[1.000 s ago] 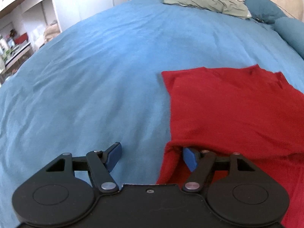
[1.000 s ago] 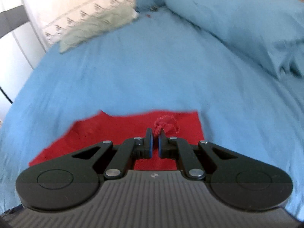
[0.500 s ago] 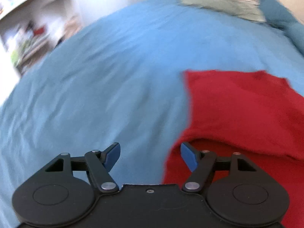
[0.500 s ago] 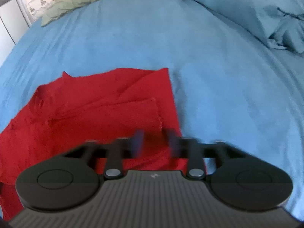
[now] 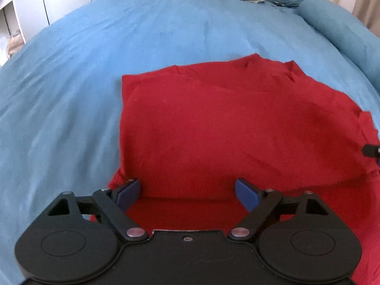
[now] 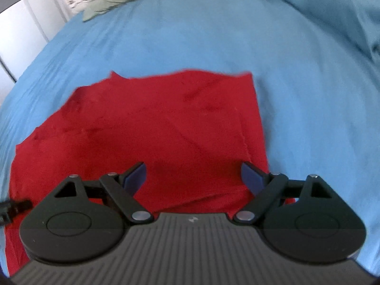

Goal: Fold small clothes

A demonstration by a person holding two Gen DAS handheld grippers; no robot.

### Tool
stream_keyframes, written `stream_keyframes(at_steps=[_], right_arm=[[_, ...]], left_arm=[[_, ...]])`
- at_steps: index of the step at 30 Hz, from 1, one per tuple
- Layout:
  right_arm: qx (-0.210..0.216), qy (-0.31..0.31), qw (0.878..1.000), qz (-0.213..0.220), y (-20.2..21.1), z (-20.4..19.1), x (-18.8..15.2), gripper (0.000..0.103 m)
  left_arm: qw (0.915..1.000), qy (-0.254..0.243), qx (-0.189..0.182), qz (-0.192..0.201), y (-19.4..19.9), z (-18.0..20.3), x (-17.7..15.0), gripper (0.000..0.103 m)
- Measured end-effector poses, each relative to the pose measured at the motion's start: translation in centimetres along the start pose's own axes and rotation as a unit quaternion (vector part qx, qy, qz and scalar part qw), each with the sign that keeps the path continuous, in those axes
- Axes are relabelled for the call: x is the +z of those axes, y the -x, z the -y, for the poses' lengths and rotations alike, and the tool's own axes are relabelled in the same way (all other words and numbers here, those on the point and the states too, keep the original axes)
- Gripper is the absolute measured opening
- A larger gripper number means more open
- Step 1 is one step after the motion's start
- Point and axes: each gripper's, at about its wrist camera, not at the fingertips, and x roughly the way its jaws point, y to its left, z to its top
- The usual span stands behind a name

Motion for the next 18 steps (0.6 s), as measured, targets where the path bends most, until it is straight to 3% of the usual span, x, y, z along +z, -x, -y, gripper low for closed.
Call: stream_keyframes(at_steps=[5, 10, 18], right_arm=[[0.015, 0.02, 1.0, 0.002, 0.2, 0.3, -0.4, 0.102], [0.039, 0.039, 0.998, 0.034, 1.8, 0.4, 1.3, 0.103], [0.031, 0.085, 0.994, 0.059, -1.8, 0.4, 4.1, 0.103]], left_arm=[[0.9997, 0.016, 0.005, -0.02, 1.0, -0.4, 0.0, 0.087], [0.9991, -0.011, -0.005, 0.04, 2.7, 0.0, 3.2, 0.096], [0.9988, 0.017, -0.025, 0.038, -4.7, -1.4, 8.3, 0.096]])
